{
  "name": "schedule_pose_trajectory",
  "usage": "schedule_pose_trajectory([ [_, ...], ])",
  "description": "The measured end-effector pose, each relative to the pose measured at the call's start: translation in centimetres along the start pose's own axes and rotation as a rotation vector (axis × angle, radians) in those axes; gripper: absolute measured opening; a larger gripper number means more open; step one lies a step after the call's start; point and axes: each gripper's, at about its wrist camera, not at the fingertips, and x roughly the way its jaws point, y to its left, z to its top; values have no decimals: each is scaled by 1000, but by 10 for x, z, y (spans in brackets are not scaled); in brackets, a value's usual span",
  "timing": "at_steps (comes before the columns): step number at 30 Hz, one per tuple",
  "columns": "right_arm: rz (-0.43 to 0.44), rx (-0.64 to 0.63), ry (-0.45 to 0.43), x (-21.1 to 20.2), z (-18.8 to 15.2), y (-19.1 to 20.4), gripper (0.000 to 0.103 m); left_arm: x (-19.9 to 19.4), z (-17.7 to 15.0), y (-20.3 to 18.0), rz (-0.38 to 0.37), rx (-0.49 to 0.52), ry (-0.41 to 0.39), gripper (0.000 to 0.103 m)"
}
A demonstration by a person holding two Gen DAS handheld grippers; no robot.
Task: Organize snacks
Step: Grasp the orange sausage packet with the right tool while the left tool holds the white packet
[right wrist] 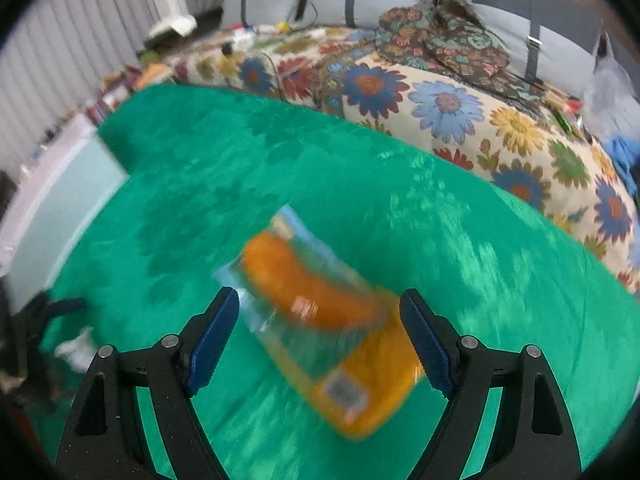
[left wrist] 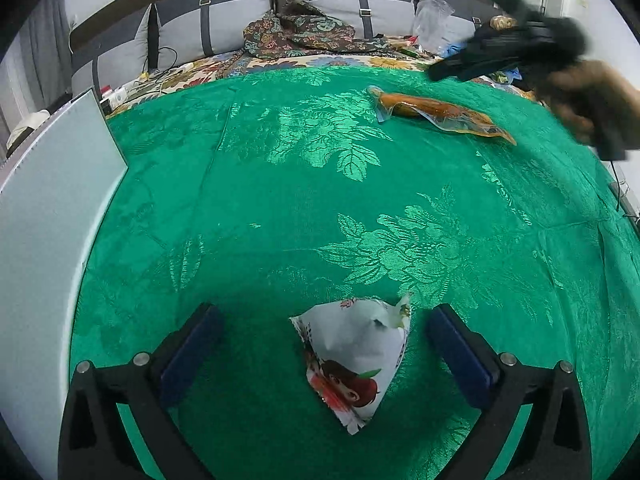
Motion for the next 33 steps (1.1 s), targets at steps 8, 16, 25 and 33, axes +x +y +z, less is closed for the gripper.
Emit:
schedule_pose_trajectory([
  [8,334,162,225,39,-4,-19,85,0,1,-1,1,-1,0,103],
  [16,81,155,189,38,-3,17,85,1,1,-1,2,-1,1,103],
  [25,-166,224,251,35,-12,46,42,-2,5,2,-2,-3,55,102],
  [33,102,474,207,-41,-106,22,39,-22,-6,15,-123,-77,43,79],
])
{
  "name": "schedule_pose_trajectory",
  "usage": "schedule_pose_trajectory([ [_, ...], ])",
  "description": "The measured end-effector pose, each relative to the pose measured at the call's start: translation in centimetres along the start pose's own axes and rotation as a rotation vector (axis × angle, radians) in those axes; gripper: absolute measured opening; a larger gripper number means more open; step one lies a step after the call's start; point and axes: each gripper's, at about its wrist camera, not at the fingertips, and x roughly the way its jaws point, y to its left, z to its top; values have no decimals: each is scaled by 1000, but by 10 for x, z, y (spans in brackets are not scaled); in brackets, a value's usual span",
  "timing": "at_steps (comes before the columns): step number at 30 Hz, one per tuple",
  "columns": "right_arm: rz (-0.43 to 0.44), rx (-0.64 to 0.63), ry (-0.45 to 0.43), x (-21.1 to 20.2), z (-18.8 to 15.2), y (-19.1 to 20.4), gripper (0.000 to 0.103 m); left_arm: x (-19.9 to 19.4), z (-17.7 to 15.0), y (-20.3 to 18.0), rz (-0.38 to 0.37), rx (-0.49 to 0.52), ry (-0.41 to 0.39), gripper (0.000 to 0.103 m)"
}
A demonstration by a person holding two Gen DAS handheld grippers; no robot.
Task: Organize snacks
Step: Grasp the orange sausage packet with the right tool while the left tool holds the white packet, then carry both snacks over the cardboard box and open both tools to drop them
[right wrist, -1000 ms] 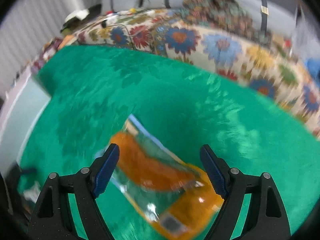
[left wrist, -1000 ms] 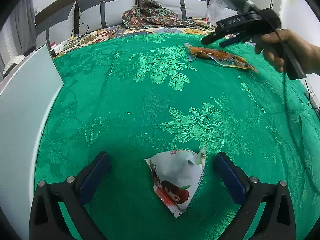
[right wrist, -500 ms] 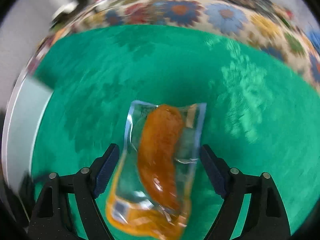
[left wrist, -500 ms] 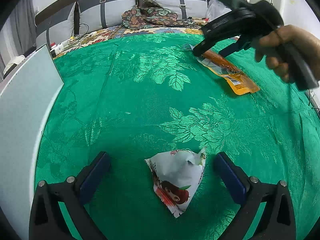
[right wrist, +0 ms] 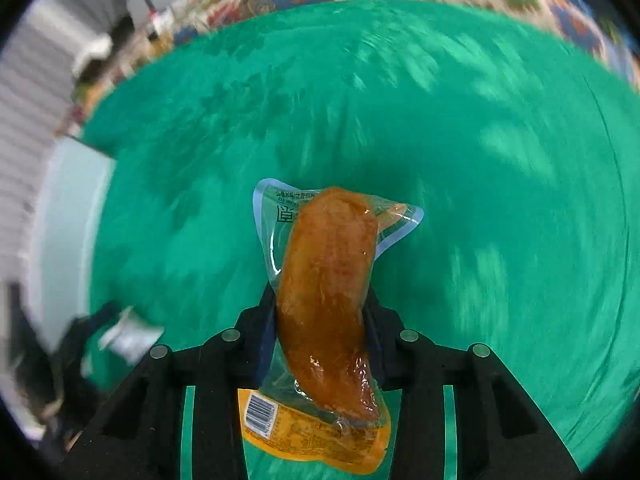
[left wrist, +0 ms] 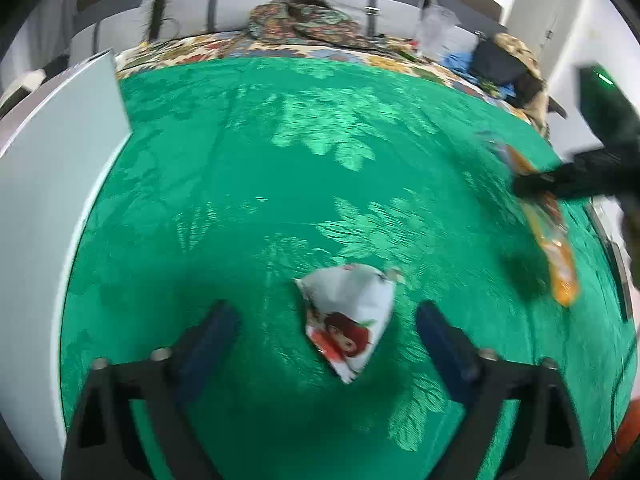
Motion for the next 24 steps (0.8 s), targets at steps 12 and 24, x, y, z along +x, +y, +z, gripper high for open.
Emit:
schedule_pose_trajectory([
  [12,238,227,-203,-84,-216,-19,40,-20,-2,-15,-30,33,-45,37],
  [24,409,28,-268,-124,-223,108,40,-237,-40,56,-135,-258,-260,37],
])
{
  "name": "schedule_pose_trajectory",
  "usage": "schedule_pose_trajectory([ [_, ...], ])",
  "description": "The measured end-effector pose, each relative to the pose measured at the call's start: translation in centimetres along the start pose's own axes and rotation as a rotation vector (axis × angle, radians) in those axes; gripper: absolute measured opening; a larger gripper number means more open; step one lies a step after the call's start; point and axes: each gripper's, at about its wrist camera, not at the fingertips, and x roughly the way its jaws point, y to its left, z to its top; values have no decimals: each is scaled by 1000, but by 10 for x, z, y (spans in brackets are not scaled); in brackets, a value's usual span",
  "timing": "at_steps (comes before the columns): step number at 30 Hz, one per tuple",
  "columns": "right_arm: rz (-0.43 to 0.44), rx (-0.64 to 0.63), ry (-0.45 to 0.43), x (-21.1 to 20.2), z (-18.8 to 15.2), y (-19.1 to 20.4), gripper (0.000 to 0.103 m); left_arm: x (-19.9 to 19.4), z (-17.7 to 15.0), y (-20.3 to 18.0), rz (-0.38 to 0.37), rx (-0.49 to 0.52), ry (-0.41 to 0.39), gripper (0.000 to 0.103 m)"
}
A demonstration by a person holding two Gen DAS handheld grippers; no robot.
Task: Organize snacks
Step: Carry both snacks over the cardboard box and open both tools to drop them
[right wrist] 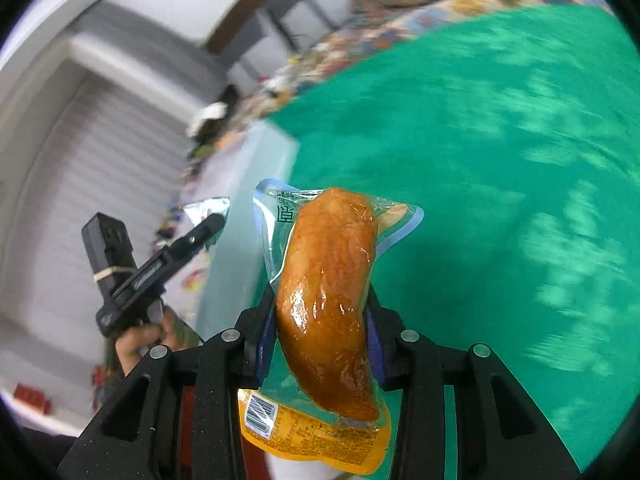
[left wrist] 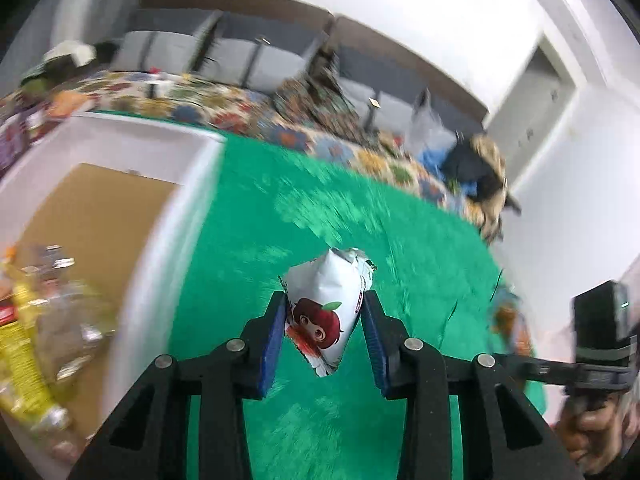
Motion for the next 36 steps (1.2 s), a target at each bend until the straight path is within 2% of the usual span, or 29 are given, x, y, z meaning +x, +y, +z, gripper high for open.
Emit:
schedule_pose_trajectory([
  [4,120,-80,22,37,8,72,40,-73,14,43,106,-33,-52,37],
  [7,168,-136,42,67,12,124,40,-106,19,78,215,-28,-72,37],
  [11,213,-200,76,119,20,192,41,-121,14,134,339,-57,-45,38],
  [13,206,-226,89,143,22,217,41,-118,7,158,414,-63,-21,39],
  [16,162,-263,97,181,20,244,43,-106,-8,189,516,-76,20,41],
  [18,118,-281,99,204,10,255,53,-101,-16,204,574,-86,34,52],
  [19,91,-293,100,216,7,258,67,-100,-21,208,597,-91,39,69],
  [20,43,-311,105,227,1,261,75,-101,-26,212,630,-94,33,83],
  [22,-66,-345,157,251,-12,263,76,-105,-31,215,676,-80,5,86],
  [24,-113,-362,193,256,-19,259,76,-108,-33,207,707,-39,-16,89],
  [26,-151,-409,147,245,-23,258,78,-111,-32,196,752,10,-37,100],
  [28,-192,-459,96,234,-22,261,79,-115,-31,182,787,45,-67,103],
  [30,-239,-507,42,219,-21,264,84,-118,-28,169,827,51,-79,103],
  [33,-290,-529,-15,200,-15,269,84,-123,-22,156,816,27,-71,103],
  [36,-326,-539,-49,186,-11,272,84,-126,-20,145,861,10,-75,103],
])
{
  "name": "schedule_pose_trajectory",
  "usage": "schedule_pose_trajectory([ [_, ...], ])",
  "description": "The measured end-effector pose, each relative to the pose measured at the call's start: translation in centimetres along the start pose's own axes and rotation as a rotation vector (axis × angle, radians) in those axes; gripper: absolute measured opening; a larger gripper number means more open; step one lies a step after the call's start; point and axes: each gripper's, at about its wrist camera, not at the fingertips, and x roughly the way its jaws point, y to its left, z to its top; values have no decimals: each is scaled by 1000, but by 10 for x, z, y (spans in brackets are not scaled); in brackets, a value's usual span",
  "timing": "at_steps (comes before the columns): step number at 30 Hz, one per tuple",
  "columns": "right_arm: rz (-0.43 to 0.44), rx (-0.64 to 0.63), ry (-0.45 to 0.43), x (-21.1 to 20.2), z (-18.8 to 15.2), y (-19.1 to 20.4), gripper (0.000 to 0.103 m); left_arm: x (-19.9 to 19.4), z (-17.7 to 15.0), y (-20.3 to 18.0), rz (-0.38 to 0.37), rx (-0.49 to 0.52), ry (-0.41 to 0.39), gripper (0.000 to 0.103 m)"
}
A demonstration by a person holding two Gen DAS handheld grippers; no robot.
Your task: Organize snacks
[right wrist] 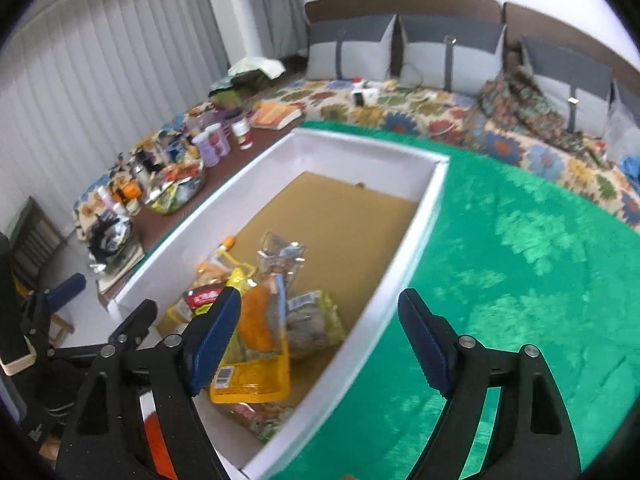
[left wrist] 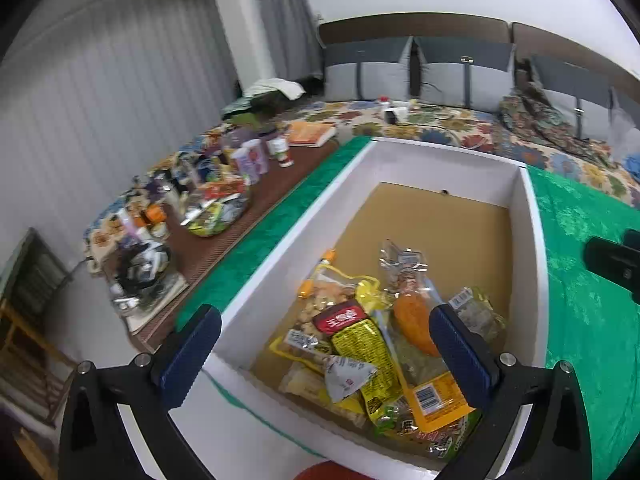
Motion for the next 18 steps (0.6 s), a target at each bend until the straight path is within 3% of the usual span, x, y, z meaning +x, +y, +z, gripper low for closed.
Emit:
schedule_pose_trajectory([
  [3,-61,-21,1,-5,1,4,84,-4,2,5,-52,-38,40,103],
  [9,-71,-35,0,-12,-3,14,84,-7,0,20,-126,-102,74,103],
  [18,-75,-85,-6,-6,-5,32,84,-13,-2,27,-105,-99,45,103],
])
